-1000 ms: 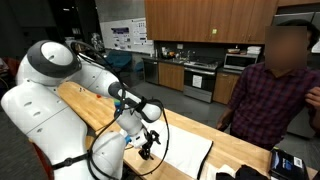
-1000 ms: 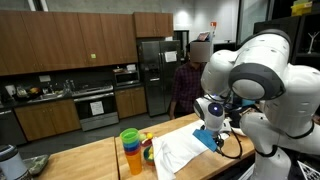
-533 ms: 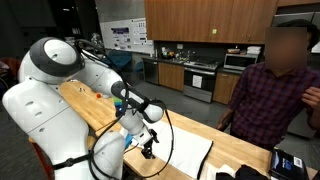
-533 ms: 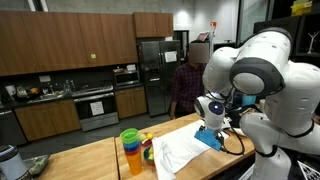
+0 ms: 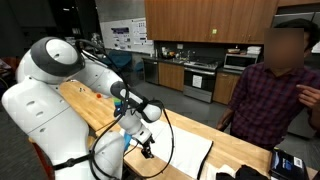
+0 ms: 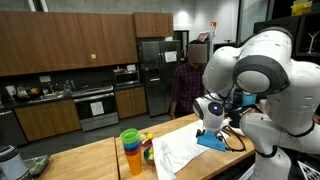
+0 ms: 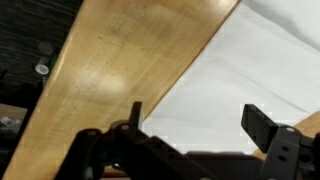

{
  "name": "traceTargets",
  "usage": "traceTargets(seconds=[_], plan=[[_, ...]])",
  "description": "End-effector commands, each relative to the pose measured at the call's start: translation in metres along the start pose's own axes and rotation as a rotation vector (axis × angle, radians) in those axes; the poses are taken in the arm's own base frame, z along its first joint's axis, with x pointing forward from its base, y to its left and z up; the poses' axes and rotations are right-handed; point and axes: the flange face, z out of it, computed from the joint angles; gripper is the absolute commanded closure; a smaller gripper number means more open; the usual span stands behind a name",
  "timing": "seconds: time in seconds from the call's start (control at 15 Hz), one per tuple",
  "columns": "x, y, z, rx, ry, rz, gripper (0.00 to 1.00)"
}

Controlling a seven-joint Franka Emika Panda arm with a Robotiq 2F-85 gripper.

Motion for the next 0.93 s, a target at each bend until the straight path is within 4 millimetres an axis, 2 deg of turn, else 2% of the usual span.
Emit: traceTargets(seconds=[0.0, 0.2, 0.33, 0.4, 0.6, 0.8, 0.87], plan=[[0.000, -0.006, -0.003, 0.050, -0.040, -0.190, 0.00], [0.001, -0.008, -0.003, 0.083, -0.045, -0.359, 0.00], [-0.039, -0.017, -0.013, 0.068, -0.062, -0.452, 0.00], [-0.014, -0.010, -0.005, 0.064, -0.042, -0.350, 0.00], [-0.039, -0.015, -0.009, 0.076, -0.063, -0.425, 0.00], [-0.043, -0.016, -0.010, 0.076, -0.057, -0.446, 0.00], [-0.069, -0.027, -0.016, 0.156, -0.036, -0.541, 0.00]])
